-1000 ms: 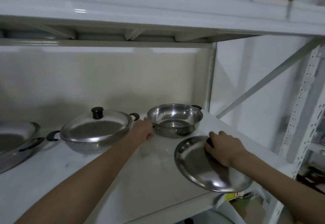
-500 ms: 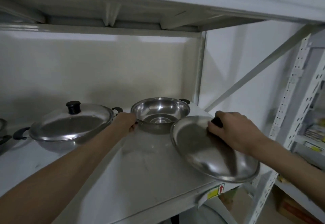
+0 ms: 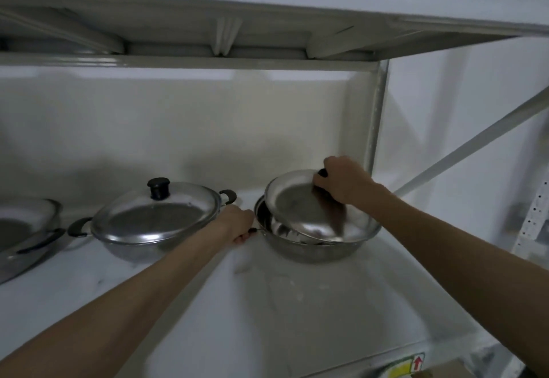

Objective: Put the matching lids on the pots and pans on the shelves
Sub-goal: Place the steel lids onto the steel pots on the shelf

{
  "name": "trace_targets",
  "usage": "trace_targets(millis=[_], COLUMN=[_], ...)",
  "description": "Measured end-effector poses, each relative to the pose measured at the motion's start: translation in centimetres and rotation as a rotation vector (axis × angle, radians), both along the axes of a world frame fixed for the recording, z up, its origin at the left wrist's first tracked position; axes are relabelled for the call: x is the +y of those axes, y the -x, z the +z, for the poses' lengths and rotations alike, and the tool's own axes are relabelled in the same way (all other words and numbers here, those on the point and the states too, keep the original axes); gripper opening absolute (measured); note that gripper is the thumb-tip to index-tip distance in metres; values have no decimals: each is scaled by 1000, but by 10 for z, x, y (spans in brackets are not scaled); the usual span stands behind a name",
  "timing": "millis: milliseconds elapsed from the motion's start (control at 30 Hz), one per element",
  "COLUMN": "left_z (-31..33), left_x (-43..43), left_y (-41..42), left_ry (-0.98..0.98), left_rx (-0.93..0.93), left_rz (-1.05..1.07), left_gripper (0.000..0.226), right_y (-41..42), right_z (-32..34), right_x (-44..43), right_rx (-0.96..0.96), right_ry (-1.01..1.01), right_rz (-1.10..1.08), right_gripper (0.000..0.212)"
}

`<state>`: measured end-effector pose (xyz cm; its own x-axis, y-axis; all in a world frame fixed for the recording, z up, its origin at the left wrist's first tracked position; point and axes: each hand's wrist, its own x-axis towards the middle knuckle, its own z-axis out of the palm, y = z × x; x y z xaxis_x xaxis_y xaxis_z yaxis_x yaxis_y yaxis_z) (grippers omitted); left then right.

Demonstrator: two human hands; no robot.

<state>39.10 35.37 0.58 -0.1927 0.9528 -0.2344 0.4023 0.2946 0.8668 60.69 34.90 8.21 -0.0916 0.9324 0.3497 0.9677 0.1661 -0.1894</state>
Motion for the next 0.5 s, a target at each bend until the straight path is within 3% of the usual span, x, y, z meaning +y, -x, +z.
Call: trace_targets(millis=[200, 500], left_z=[-1, 0], left_x=[8, 3], left_y=[3, 1], left_ry=[-1, -16], left_rx=[78, 47], left_rz=[-9, 22], left_gripper=[36, 33], right_y=[20, 25], right_z=[-7, -12], right_x=[17, 13], right_rx=[-25, -41], right_ry=[70, 75], right_rz=[33, 49], right_gripper=[27, 34])
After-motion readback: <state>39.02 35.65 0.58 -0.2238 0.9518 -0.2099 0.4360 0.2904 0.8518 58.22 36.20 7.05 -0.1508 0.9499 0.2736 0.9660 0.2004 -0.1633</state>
